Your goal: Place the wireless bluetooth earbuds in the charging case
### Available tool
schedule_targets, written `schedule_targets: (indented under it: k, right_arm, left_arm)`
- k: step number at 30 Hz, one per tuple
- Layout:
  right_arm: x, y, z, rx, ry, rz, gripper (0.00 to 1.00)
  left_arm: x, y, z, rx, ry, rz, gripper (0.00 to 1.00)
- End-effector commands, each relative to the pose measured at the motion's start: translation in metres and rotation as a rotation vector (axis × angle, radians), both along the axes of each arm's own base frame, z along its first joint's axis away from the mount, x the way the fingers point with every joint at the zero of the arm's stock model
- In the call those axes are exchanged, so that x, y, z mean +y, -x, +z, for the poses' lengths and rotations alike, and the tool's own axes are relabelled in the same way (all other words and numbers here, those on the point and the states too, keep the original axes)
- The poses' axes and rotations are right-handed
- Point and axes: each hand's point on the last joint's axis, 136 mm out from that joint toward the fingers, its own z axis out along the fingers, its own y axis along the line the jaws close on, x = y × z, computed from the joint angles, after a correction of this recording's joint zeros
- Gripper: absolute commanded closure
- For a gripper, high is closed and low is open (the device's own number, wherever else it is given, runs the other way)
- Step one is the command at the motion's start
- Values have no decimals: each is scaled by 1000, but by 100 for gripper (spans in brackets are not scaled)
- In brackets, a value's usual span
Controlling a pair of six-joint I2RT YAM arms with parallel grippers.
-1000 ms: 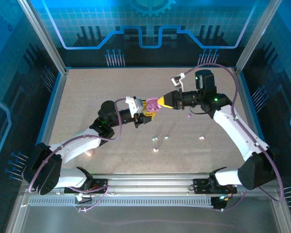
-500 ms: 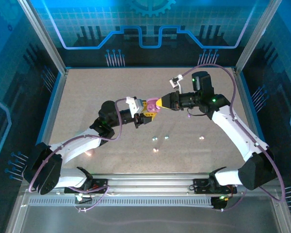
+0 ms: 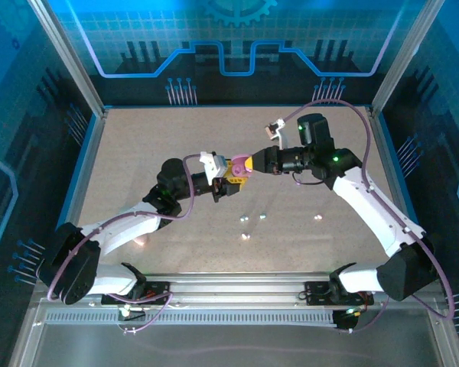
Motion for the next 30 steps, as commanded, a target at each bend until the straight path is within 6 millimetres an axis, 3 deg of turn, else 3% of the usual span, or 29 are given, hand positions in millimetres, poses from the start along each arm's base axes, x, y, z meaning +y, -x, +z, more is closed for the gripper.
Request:
schedule_targets:
  k: [1,21,30]
  right_arm:
    - [1,0,1,-64,67,-8,79]
    - [-10,0,2,-88,140,-45,69]
    - [-17,10,26,-174,119,-56,60]
  left_arm:
    - [-7,14,24,-71,51,-77,75]
    - [-7,14,26,-69,60,-77,75]
    - [-6,12,22,-62,48,-57,75]
